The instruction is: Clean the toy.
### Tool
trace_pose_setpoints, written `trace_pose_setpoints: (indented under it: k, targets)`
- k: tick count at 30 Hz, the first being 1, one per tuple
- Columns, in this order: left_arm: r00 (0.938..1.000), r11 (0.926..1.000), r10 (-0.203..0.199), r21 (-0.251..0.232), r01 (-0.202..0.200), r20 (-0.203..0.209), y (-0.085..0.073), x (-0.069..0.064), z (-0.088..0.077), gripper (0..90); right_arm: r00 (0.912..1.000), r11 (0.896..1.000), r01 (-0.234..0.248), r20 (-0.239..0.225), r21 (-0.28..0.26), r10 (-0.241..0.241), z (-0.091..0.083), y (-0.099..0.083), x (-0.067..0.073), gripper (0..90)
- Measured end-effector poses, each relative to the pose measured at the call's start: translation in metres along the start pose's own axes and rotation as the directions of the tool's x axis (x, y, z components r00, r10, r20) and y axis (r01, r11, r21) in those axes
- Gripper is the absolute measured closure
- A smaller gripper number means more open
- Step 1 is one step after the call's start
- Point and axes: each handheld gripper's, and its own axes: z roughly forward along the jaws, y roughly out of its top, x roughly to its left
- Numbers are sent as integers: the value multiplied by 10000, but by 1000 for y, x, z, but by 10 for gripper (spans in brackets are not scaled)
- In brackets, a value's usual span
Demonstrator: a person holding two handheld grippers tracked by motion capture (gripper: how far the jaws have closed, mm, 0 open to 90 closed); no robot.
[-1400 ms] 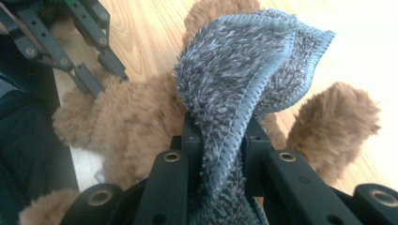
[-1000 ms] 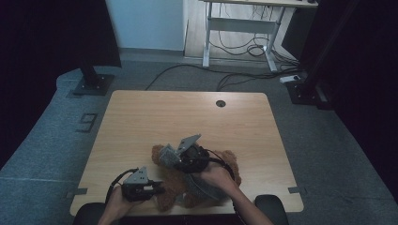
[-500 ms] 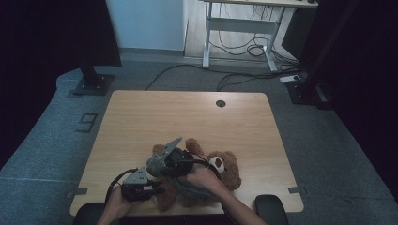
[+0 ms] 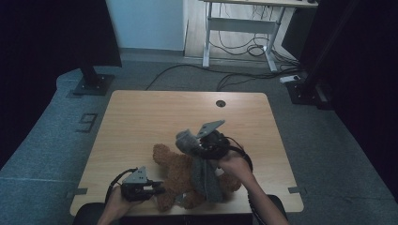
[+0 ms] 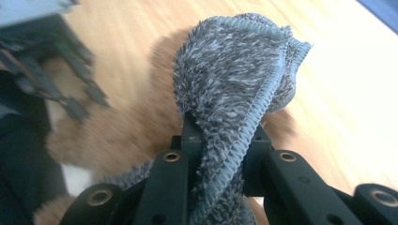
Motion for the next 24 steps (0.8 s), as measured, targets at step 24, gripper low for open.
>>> trace_pose_setpoints:
  k: [24]
  targets:
    - [9999, 9999, 116, 79, -115, -91, 0, 0, 1, 743, 9975, 9973, -260, -644, 688, 304, 53, -8, -5, 758]
